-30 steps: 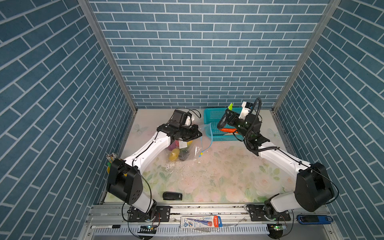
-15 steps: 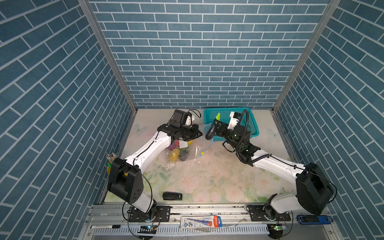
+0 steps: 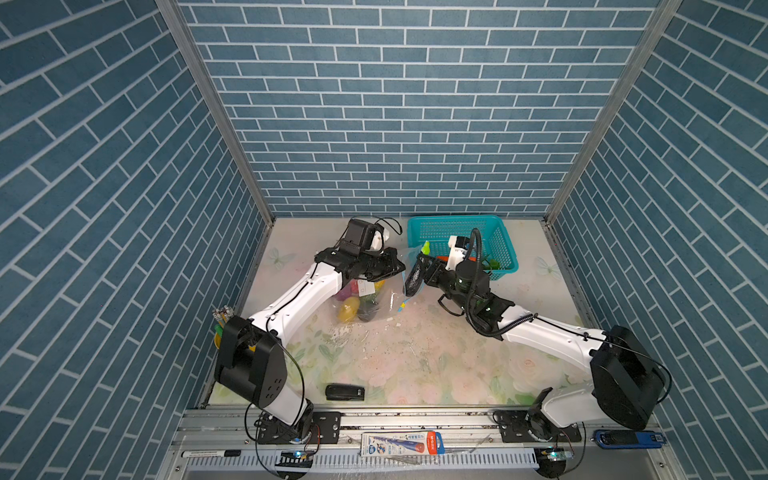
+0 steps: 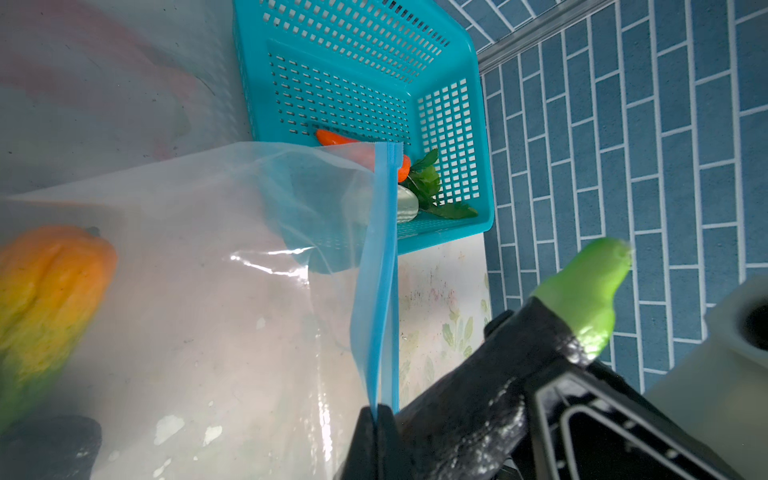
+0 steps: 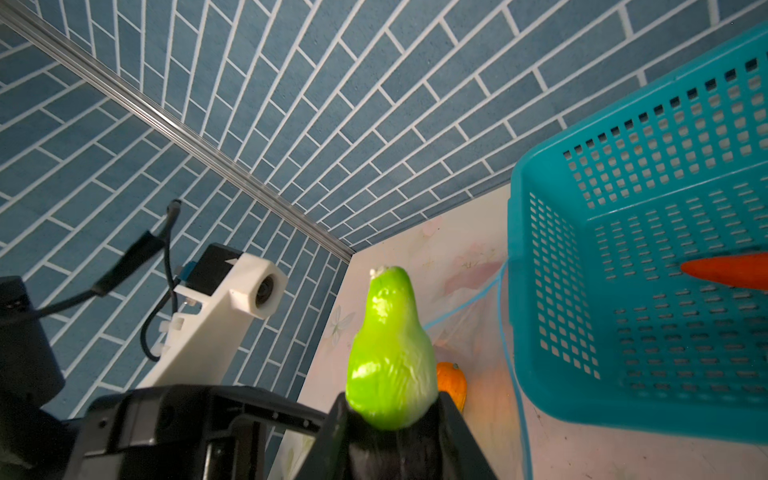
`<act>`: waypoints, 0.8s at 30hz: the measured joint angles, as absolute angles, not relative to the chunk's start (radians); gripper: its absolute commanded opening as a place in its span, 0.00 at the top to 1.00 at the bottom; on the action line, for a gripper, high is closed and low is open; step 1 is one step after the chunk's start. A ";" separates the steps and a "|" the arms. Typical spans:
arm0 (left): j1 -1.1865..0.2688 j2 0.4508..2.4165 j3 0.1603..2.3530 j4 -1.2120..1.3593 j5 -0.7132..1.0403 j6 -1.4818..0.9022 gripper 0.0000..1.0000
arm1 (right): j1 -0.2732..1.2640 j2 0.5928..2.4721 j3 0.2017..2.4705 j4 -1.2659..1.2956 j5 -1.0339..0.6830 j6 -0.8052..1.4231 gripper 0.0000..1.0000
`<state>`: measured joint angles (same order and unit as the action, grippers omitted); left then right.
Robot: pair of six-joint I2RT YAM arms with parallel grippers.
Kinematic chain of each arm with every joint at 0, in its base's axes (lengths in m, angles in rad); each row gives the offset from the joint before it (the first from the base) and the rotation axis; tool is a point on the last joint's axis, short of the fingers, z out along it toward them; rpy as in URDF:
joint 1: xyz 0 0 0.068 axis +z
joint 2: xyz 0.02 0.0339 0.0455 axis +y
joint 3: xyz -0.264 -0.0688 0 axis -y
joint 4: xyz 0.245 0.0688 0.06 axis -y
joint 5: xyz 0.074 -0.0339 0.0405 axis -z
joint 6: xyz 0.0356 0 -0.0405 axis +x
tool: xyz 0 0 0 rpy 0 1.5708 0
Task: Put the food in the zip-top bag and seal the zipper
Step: 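Carry the eggplant over the bag opening with the right gripper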
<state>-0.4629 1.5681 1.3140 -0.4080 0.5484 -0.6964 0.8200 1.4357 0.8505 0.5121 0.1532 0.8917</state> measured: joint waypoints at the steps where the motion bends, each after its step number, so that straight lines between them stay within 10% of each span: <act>1: -0.463 1.568 1.314 -0.407 0.548 -0.697 1.00 | 0.820 1.436 0.849 0.504 0.153 0.896 0.79; 24: -0.463 1.554 1.313 -0.403 0.553 -0.704 1.00 | 0.822 1.530 0.851 0.433 0.100 0.920 0.74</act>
<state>-0.4629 1.5543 1.3132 -0.4030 0.5526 -0.7044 0.8219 1.5295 0.8513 0.4332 0.1001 0.9199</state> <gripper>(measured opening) 0.045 0.311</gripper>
